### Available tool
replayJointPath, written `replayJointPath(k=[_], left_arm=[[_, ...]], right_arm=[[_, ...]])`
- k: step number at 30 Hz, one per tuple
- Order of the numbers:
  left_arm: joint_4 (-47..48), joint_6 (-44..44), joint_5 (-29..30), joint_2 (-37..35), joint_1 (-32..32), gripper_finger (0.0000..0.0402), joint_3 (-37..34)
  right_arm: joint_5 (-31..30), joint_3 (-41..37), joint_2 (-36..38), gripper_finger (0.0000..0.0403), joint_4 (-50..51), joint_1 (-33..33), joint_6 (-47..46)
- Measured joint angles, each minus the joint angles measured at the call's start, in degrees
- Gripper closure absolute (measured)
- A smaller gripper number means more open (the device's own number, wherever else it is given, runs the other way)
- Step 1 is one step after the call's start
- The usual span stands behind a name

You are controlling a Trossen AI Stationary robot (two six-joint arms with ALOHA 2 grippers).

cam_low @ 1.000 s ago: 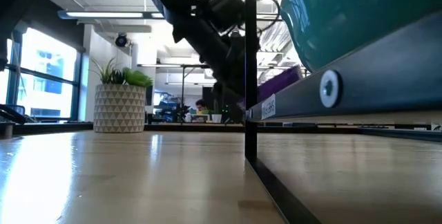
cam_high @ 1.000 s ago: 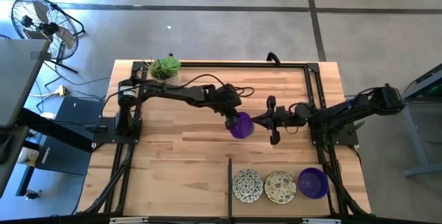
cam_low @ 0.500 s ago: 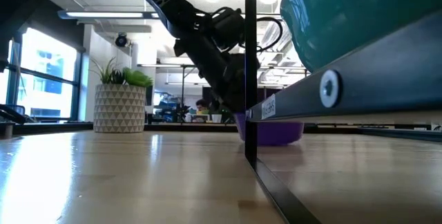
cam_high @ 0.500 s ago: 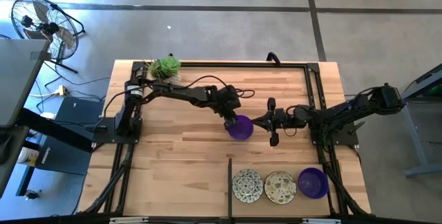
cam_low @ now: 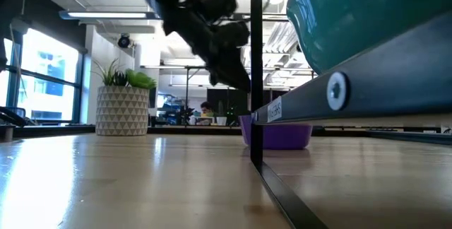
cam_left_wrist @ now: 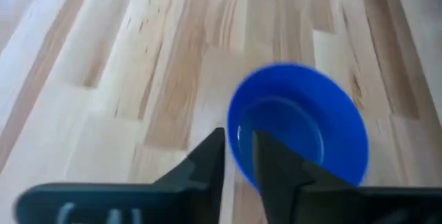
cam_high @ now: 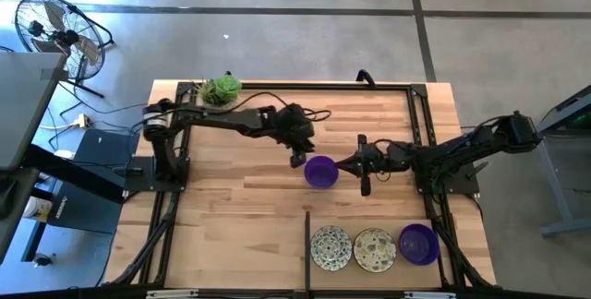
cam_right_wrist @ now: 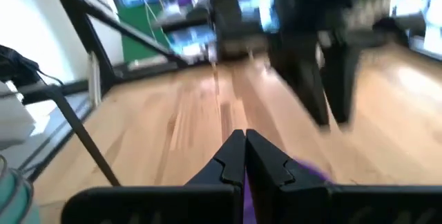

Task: Pick & Place Mini bowls
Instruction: Stack the purple bowl on the purple bowls on the shelf

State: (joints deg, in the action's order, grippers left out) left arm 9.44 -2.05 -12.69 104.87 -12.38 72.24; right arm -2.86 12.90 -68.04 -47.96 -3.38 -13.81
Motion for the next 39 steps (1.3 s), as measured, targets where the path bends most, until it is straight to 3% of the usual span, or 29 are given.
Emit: replayJointPath(k=[6, 12, 19, 24, 28, 33, 39], left_arm=[[-19.8, -2.2, 0.2, -6.6, 0.0, 0.0393, -14.7], [-43.6, -4.2, 1.4, -12.1, -0.1, 0.0392, -30.8], [-64.3, -4.3, -0.7, -13.0, -3.4, 0.04, -42.6], [-65.0, -4.3, -2.3, -13.0, -6.1, 0.04, -44.3], [-65.1, -4.2, -4.3, -13.0, -7.3, 0.04, -44.3], [-63.4, -4.1, -5.2, -13.0, -7.1, 0.0401, -44.3], [-62.8, -3.8, -5.3, -13.0, -7.1, 0.0401, -44.3]], right_arm=[[-1.4, 10.2, 0.0, 0.0402, 25.5, 0.2, -4.2], [-2.7, 23.5, 0.0, 0.04, 51.7, 3.8, -4.6], [-0.6, 31.2, -0.6, 0.0333, 64.1, 9.8, -7.3], [4.6, 34.1, -4.4, 0.0273, 67.4, 13.7, -10.4], [9.4, 37.0, -10.8, 0.0247, 69.3, 16.2, -11.2], [13.0, 40.5, -18.5, 0.0242, 71.2, 17.8, -7.8], [12.8, 42.8, -24.7, 0.0259, 72.3, 18.8, -5.3]])
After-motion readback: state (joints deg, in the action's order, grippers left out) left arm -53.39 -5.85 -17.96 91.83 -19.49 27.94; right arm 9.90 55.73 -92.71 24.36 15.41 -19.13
